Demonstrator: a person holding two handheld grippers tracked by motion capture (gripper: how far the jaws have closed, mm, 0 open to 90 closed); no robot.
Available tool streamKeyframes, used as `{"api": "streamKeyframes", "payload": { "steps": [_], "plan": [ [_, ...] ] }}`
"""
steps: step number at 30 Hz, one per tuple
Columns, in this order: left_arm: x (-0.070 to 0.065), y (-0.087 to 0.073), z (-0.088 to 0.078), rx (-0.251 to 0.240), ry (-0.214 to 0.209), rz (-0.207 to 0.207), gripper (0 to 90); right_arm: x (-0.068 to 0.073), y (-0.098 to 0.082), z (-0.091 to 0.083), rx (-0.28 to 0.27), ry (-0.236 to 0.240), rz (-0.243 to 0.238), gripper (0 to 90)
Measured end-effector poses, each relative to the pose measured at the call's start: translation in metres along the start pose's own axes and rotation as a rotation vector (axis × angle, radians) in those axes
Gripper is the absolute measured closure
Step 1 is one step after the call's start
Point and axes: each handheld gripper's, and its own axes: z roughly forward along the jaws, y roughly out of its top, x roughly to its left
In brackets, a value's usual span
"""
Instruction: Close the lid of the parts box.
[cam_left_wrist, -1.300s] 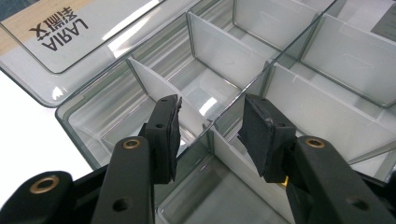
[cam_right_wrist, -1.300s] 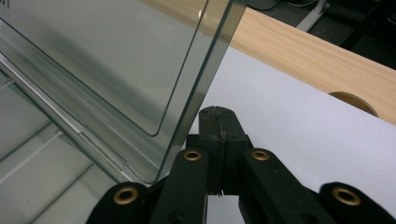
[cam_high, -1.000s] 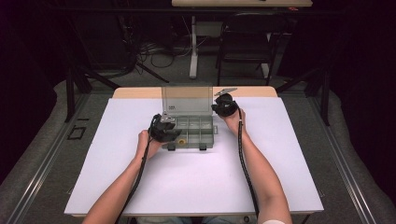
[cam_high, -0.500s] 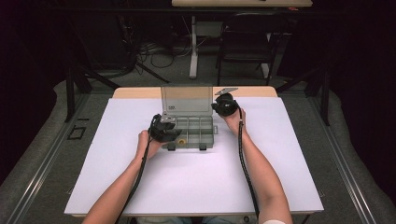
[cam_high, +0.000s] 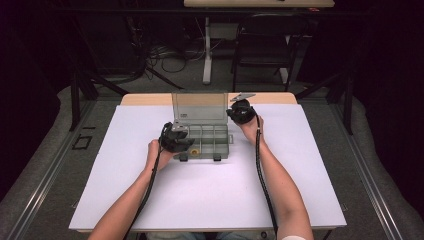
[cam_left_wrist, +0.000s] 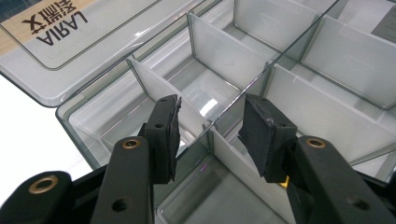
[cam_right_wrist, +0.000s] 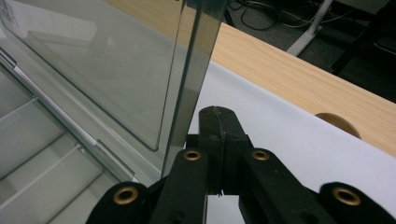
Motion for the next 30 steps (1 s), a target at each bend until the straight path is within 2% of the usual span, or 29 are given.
{"api": "streamKeyframes", "payload": {
  "steps": [13, 22, 30],
  "plan": [
    [0.0, 0.0, 0.0, -0.001, 0.002, -0.002, 56.6, 0.003, 0.005, -0.005, -0.03, 0.0, -0.023, 90.0],
    [-0.001, 0.0, 0.0, -0.003, 0.006, -0.008, 55.5, 0.002, 0.005, -0.007, -0.035, -0.002, -0.011, 90.0],
    [0.0, -0.001, 0.0, -0.01, -0.001, -0.023, 54.2, 0.003, 0.008, -0.011, -0.049, 0.0, -0.019, 90.0]
  ]
}}
